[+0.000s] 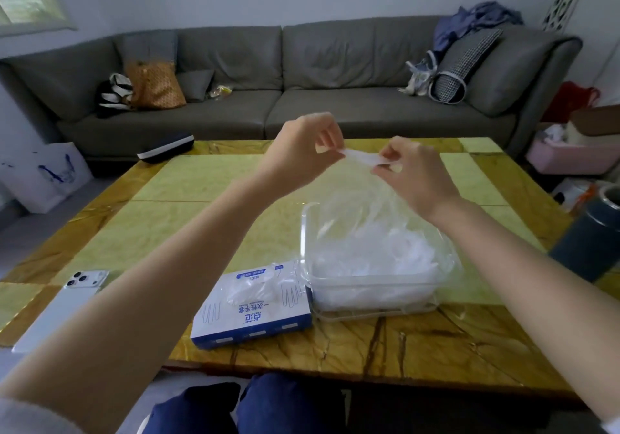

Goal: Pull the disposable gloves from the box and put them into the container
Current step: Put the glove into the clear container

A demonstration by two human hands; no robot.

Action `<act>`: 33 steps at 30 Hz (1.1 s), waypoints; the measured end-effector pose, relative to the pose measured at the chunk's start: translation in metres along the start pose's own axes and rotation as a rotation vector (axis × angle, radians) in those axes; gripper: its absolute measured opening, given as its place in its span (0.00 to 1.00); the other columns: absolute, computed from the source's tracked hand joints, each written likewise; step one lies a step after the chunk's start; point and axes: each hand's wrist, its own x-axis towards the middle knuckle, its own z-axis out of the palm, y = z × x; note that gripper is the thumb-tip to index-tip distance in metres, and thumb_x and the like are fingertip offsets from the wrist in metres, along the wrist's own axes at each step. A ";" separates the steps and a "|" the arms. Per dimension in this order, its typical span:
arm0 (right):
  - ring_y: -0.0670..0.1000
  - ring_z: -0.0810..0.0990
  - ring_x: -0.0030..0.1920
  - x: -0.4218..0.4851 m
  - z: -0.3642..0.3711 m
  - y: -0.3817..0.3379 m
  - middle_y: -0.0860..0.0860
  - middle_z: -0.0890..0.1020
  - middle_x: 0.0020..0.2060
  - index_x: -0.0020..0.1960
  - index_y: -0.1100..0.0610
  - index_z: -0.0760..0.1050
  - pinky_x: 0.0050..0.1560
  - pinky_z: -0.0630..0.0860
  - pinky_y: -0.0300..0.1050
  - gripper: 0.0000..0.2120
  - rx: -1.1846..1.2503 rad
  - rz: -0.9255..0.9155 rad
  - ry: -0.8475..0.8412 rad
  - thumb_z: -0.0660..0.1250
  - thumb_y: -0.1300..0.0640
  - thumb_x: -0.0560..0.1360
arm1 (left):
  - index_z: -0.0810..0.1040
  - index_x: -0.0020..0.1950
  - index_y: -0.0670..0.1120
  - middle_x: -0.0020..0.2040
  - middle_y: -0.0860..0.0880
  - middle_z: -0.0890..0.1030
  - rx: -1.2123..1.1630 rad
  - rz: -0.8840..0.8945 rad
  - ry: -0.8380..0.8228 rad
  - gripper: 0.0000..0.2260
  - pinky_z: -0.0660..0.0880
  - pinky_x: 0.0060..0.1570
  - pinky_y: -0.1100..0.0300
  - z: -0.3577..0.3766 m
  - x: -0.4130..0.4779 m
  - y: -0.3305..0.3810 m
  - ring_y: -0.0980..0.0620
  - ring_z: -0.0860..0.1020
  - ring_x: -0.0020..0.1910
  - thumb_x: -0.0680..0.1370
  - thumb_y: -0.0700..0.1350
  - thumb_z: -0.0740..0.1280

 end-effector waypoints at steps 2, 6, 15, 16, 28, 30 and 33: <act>0.55 0.76 0.46 0.005 -0.013 0.003 0.56 0.79 0.42 0.47 0.62 0.77 0.43 0.66 0.37 0.04 -0.053 -0.074 0.182 0.69 0.63 0.73 | 0.75 0.41 0.47 0.40 0.55 0.75 -0.066 0.029 0.127 0.08 0.72 0.46 0.72 0.004 0.009 0.004 0.62 0.75 0.40 0.72 0.35 0.70; 0.55 0.75 0.43 0.001 -0.032 0.009 0.56 0.79 0.39 0.45 0.63 0.76 0.43 0.67 0.41 0.08 -0.119 -0.331 0.358 0.66 0.72 0.68 | 0.74 0.41 0.49 0.42 0.57 0.72 -0.067 0.068 0.141 0.07 0.68 0.51 0.71 0.008 0.007 0.006 0.57 0.73 0.46 0.73 0.39 0.70; 0.51 0.80 0.47 -0.054 0.007 0.041 0.49 0.81 0.45 0.48 0.57 0.79 0.43 0.78 0.47 0.12 -0.225 -0.408 -0.334 0.65 0.72 0.71 | 0.74 0.41 0.54 0.53 0.53 0.75 0.268 0.053 -0.385 0.06 0.64 0.62 0.56 0.052 -0.044 -0.038 0.53 0.68 0.57 0.73 0.46 0.71; 0.50 0.79 0.51 -0.057 0.013 0.041 0.48 0.81 0.48 0.51 0.56 0.79 0.47 0.76 0.44 0.13 -0.229 -0.368 -0.429 0.62 0.70 0.74 | 0.75 0.43 0.54 0.53 0.53 0.76 0.323 0.052 -0.451 0.04 0.63 0.63 0.56 0.061 -0.046 -0.042 0.53 0.68 0.57 0.74 0.46 0.70; 0.46 0.79 0.54 -0.040 0.042 0.040 0.47 0.81 0.55 0.59 0.53 0.78 0.58 0.74 0.42 0.20 0.007 0.113 -1.039 0.66 0.42 0.74 | 0.78 0.55 0.49 0.56 0.49 0.76 0.892 0.177 -0.698 0.11 0.63 0.57 0.56 0.119 -0.037 -0.062 0.48 0.69 0.59 0.78 0.38 0.60; 0.45 0.80 0.50 -0.036 0.044 0.042 0.46 0.82 0.50 0.56 0.53 0.80 0.54 0.76 0.43 0.15 0.050 0.090 -0.833 0.65 0.45 0.76 | 0.76 0.56 0.47 0.56 0.48 0.74 0.840 0.149 -0.629 0.12 0.65 0.55 0.57 0.124 -0.034 -0.058 0.47 0.70 0.58 0.77 0.37 0.60; 0.46 0.77 0.55 -0.038 0.057 0.049 0.45 0.80 0.53 0.55 0.52 0.78 0.54 0.71 0.40 0.08 -0.060 0.017 -0.739 0.66 0.52 0.77 | 0.70 0.64 0.44 0.60 0.45 0.70 0.653 0.033 -0.637 0.14 0.68 0.52 0.56 0.136 -0.036 -0.050 0.46 0.71 0.59 0.78 0.37 0.58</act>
